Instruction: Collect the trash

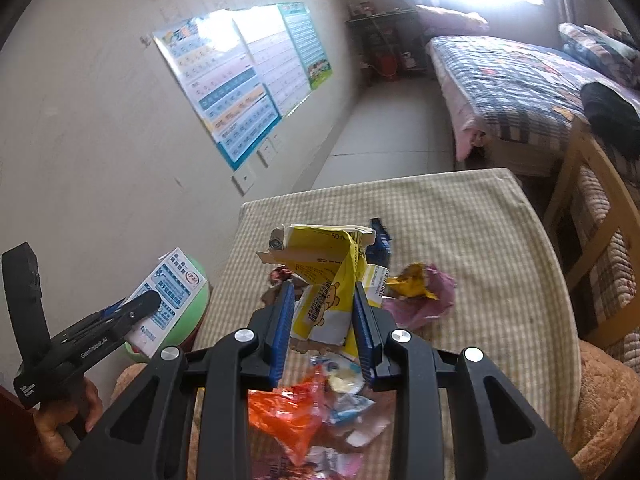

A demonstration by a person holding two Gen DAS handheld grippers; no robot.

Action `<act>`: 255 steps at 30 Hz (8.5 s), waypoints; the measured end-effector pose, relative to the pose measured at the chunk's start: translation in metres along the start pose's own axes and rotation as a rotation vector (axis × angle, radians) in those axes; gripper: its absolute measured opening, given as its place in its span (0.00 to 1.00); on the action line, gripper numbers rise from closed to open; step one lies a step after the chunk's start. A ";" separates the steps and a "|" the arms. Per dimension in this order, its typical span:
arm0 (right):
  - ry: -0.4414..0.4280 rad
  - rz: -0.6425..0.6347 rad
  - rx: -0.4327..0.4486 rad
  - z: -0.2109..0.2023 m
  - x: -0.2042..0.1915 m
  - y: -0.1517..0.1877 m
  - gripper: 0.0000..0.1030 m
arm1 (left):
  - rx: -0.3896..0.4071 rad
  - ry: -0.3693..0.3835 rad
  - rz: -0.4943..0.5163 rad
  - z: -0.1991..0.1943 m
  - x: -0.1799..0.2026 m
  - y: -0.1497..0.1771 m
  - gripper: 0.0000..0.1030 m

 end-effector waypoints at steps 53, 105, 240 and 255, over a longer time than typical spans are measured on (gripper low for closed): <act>-0.399 -0.281 -0.253 0.167 -0.237 -0.055 0.35 | 0.022 -0.315 -0.275 0.010 -0.196 -0.021 0.49; -0.104 -0.248 -0.275 0.042 -0.031 0.080 0.28 | -0.343 -0.042 -0.044 0.068 -0.032 0.087 0.45; -0.325 -0.382 -0.163 0.128 -0.228 -0.047 0.43 | 0.067 -0.264 -0.227 -0.002 -0.203 -0.030 0.17; -0.345 -0.363 -0.218 0.172 -0.239 -0.050 0.43 | 0.002 -0.267 -0.260 0.034 -0.221 -0.034 0.17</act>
Point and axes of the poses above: each gripper's, at about its wrist camera, not at the fingertips, and z roughly the way its jaws point, x to its right, y to its underside, the point moved 5 cm from there along z, roughly the way its jaws point, and after that the axes turned 12 degrees about -z, right-handed, at the moved point
